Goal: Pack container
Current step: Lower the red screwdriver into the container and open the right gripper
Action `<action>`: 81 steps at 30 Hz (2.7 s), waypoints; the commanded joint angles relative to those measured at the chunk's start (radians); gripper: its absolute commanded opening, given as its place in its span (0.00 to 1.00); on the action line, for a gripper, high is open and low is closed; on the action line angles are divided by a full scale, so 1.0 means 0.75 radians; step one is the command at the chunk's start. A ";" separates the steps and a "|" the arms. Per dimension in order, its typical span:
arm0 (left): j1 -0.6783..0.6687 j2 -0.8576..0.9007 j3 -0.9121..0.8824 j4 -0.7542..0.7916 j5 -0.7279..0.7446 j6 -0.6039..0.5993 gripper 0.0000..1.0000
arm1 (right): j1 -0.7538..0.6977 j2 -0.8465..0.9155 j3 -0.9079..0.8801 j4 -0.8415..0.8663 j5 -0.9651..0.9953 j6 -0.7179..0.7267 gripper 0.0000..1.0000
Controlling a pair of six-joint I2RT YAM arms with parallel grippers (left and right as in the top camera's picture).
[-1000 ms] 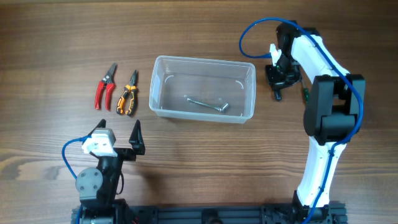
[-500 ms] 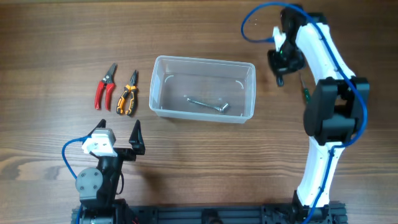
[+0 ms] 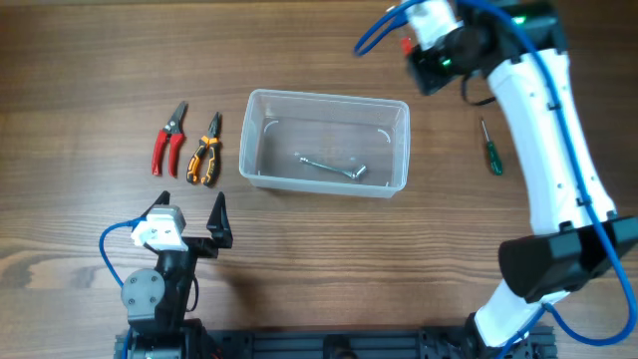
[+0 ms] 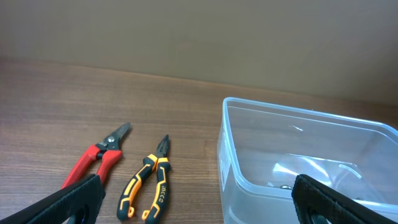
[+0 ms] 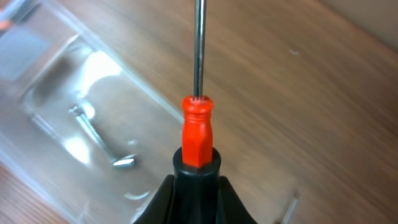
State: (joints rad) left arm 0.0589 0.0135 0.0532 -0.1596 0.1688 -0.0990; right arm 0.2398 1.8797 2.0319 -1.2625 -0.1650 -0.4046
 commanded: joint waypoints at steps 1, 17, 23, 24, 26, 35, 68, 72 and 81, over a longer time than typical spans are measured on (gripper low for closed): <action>-0.008 -0.012 -0.007 0.003 -0.003 0.021 1.00 | 0.155 -0.013 -0.006 -0.019 -0.087 -0.158 0.04; -0.008 -0.012 -0.007 0.003 -0.003 0.021 1.00 | 0.417 0.220 -0.297 0.164 -0.051 -0.335 0.04; -0.008 -0.012 -0.007 0.003 -0.003 0.021 1.00 | 0.417 0.328 -0.347 0.303 0.021 -0.400 0.04; -0.008 -0.012 -0.007 0.003 -0.003 0.021 1.00 | 0.417 0.345 -0.347 0.309 0.022 -0.420 0.04; -0.008 -0.012 -0.007 0.003 -0.003 0.021 1.00 | 0.414 0.369 -0.347 0.326 0.033 -0.454 0.04; -0.008 -0.012 -0.007 0.003 -0.003 0.021 1.00 | 0.366 0.470 -0.347 0.404 0.072 -0.473 0.04; -0.008 -0.012 -0.007 0.003 -0.003 0.021 1.00 | 0.229 -0.210 -0.260 0.068 0.326 0.379 0.34; -0.008 -0.012 -0.007 0.003 -0.003 0.021 1.00 | -0.033 -0.204 -0.265 -0.126 0.331 0.385 0.36; -0.008 -0.012 -0.007 0.003 -0.003 0.021 1.00 | -0.490 -0.102 -0.353 -0.092 0.246 0.361 0.45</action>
State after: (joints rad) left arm 0.0589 0.0135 0.0532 -0.1596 0.1688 -0.0990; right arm -0.0845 1.7672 1.8130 -1.3540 0.0532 -0.1234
